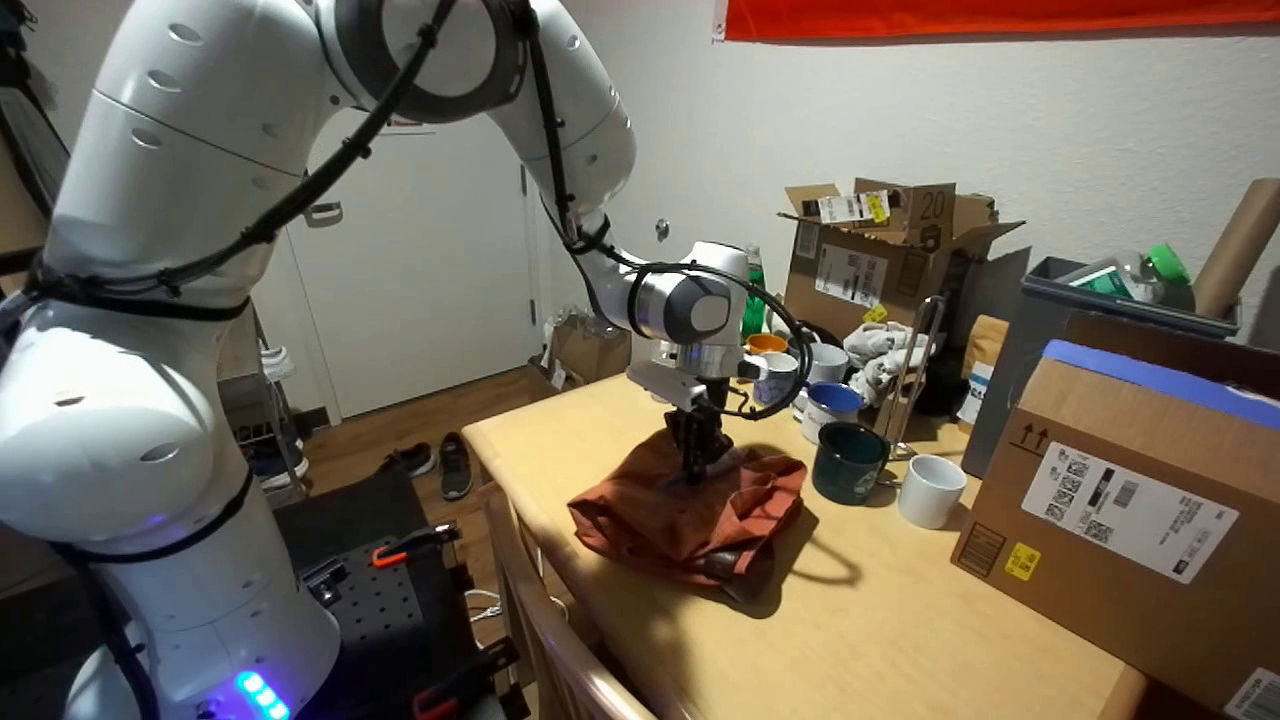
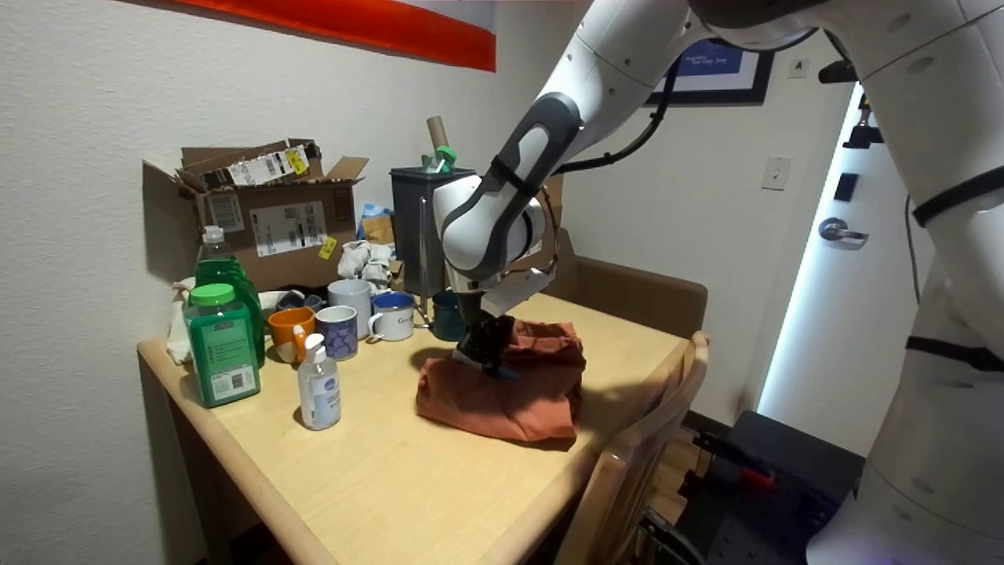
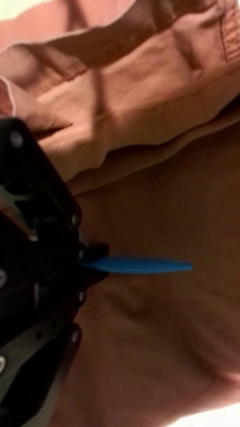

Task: Take the object and roll it on the cloth on the table

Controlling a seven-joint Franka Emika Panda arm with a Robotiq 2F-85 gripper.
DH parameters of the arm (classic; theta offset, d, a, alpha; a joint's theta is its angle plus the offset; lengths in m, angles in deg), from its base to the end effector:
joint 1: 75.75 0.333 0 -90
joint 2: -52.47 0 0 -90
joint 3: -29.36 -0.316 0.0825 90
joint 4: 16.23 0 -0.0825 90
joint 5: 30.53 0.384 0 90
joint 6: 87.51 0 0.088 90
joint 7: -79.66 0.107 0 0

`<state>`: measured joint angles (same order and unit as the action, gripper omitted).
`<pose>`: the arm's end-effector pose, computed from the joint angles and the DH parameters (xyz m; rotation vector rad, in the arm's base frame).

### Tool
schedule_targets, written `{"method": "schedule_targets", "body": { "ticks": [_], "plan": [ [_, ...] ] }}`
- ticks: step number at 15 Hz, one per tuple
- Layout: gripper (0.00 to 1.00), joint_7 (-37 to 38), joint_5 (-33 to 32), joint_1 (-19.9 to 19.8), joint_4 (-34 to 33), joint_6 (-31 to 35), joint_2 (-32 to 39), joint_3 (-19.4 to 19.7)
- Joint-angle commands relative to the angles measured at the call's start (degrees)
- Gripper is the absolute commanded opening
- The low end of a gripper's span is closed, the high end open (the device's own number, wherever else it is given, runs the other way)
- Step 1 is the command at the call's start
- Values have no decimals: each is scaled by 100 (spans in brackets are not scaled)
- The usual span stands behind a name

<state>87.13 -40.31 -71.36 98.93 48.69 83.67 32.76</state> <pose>0.5837 0.0082 0.1664 2.9801 0.0397 -0.2496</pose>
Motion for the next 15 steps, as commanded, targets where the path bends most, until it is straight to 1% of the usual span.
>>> {"method": "schedule_targets", "body": {
  "ticks": [1,4,7,11,15],
  "plan": [
    [4,224,38,202,-304,-401,171,-93],
    [3,265,28,360,-307,-599,119,-194],
    [3,358,3,494,-197,-595,39,-243],
    [3,521,85,534,46,-481,-132,-263],
    [3,634,277,491,261,-432,-236,-302]
  ]
}}
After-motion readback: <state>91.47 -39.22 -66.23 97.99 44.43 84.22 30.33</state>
